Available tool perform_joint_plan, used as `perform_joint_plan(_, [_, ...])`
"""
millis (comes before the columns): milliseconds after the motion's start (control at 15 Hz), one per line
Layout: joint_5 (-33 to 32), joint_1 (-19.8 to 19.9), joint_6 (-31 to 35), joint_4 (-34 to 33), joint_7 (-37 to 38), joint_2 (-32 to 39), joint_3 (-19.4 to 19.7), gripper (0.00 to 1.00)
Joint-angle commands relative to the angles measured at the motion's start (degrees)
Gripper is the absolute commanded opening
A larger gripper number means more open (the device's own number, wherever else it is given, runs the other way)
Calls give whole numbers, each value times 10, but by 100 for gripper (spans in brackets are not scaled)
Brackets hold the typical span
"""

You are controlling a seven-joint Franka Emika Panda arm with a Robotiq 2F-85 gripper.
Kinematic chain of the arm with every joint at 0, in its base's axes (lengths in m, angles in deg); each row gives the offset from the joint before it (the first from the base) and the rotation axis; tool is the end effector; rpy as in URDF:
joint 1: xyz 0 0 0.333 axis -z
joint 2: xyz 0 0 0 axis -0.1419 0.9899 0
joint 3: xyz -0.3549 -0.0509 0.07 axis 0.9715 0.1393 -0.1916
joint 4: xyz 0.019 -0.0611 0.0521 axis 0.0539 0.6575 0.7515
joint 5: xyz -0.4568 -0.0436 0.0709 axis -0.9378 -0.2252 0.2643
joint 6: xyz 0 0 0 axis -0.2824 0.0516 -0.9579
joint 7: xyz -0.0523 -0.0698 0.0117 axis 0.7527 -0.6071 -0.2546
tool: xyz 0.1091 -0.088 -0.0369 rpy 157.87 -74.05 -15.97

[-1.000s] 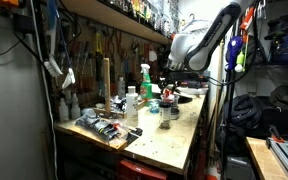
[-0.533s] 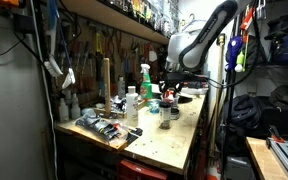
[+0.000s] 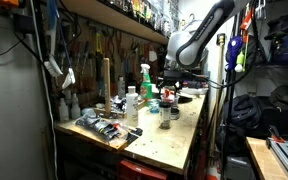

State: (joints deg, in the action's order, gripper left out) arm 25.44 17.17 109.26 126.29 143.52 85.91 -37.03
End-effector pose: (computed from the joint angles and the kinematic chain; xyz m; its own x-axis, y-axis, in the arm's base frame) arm 0.5731 -0.2194 0.2824 0.4584 -0.8077 0.3708 -0.8443 -0.5260 -0.1021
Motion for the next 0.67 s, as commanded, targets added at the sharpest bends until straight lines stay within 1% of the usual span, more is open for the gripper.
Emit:
perform_joint_plan(0, [23, -10, 7, -7, 14, 6, 10, 100])
perform_joint_plan(133, [32, -10, 9, -16, 19, 11, 11, 100])
perform_joint_plan(267, [40, -10, 16, -21, 18, 17, 11, 84])
perform_joint_plan(333, [37, -11, 22, -24, 23, 24, 13, 69])
perform_joint_plan(400, [37, -12, 25, -27, 24, 28, 14, 63])
perform_joint_plan(467, [37, -14, 30, -29, 26, 33, 15, 63])
perform_joint_plan(533, [36, -16, 38, -32, 32, 39, 18, 60])
perform_joint_plan(600, [34, -18, 47, -36, 35, 46, 22, 66])
